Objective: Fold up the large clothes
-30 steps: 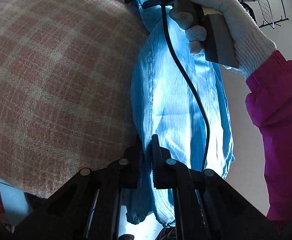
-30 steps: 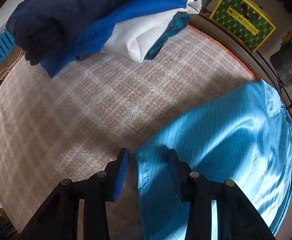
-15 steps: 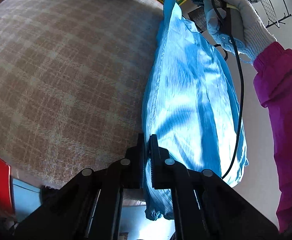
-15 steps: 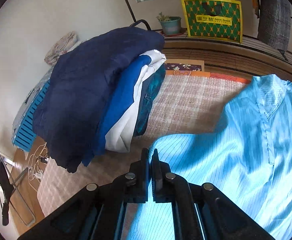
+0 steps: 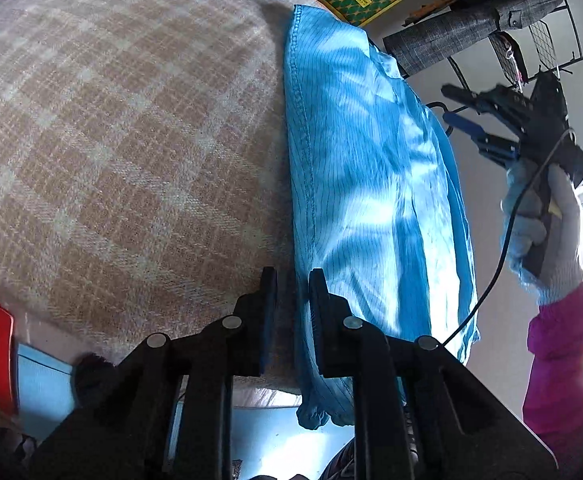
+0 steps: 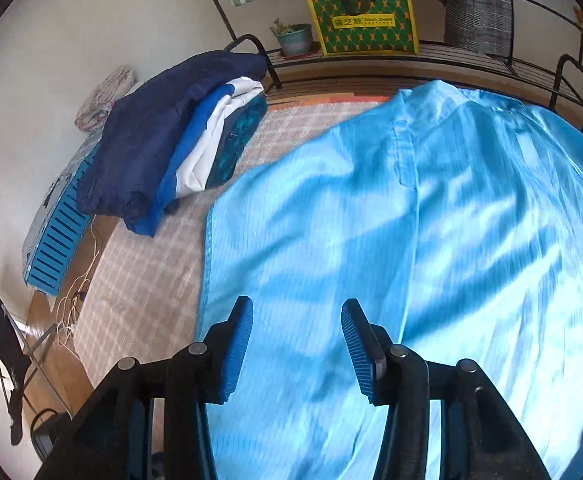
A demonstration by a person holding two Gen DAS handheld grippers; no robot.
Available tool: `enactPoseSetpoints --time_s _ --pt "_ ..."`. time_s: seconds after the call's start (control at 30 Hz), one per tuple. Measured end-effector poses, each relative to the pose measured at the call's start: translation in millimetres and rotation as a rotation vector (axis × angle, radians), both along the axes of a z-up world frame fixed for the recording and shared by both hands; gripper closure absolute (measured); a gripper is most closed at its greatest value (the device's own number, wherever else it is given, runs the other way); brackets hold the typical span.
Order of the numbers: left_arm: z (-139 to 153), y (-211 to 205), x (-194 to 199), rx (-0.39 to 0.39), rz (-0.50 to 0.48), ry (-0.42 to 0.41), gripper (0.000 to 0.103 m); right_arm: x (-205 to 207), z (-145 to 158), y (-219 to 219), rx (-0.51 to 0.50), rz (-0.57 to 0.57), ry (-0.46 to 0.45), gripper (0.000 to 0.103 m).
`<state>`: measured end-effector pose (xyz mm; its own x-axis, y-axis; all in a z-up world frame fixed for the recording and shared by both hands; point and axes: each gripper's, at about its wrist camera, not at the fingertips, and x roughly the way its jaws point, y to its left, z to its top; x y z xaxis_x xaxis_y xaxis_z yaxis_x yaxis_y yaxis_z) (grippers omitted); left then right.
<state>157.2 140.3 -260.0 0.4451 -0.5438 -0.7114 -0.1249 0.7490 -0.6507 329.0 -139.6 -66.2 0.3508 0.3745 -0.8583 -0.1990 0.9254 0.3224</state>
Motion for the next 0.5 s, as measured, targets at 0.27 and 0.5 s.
enactPoseSetpoints --time_s 0.27,0.5 --pt "16 -8 -10 0.016 -0.050 -0.037 0.087 -95 -61 -59 0.077 -0.065 0.142 0.054" --pt "1 -11 -11 -0.049 -0.065 0.024 0.084 -125 -81 -55 0.278 -0.012 0.177 0.080"
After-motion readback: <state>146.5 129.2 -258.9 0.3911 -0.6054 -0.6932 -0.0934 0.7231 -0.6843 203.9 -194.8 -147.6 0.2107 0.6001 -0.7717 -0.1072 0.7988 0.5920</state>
